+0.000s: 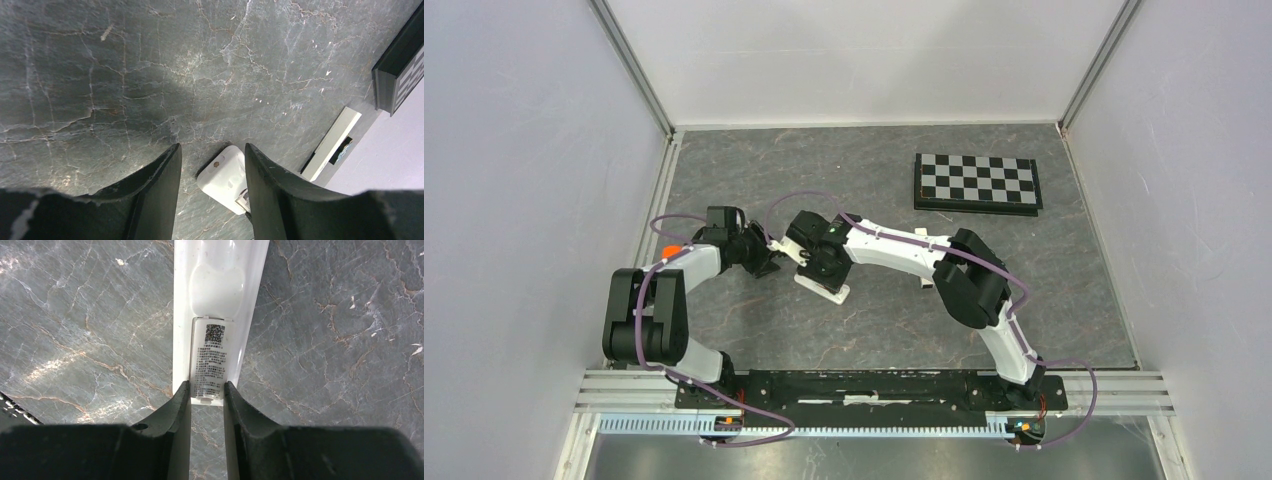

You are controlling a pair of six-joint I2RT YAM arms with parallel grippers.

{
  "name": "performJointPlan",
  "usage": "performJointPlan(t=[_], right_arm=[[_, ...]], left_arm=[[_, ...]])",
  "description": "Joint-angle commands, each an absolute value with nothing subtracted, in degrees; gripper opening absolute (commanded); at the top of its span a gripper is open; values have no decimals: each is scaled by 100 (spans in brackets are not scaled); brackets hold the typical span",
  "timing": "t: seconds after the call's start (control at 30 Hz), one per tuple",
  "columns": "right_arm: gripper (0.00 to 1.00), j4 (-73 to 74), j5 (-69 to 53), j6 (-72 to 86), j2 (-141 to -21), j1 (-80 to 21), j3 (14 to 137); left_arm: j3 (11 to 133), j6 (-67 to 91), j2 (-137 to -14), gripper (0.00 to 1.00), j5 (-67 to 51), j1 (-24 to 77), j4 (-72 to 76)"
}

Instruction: Load the batteries into the remote control

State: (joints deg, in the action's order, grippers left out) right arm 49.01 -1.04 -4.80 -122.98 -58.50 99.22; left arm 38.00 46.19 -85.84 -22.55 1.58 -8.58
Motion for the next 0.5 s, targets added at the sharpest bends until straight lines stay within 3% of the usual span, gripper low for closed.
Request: performJointPlan(t=[0.0, 0.47], right_arm=[[20, 5008, -170, -489, -12305, -5888, 10127], [23, 5065, -175, -589, -12327, -5885, 10108]], left_arm=[[3841, 4720, -8572, 56, -2174, 114, -686], [3805, 4728, -8627, 57, -2249, 113, -626]])
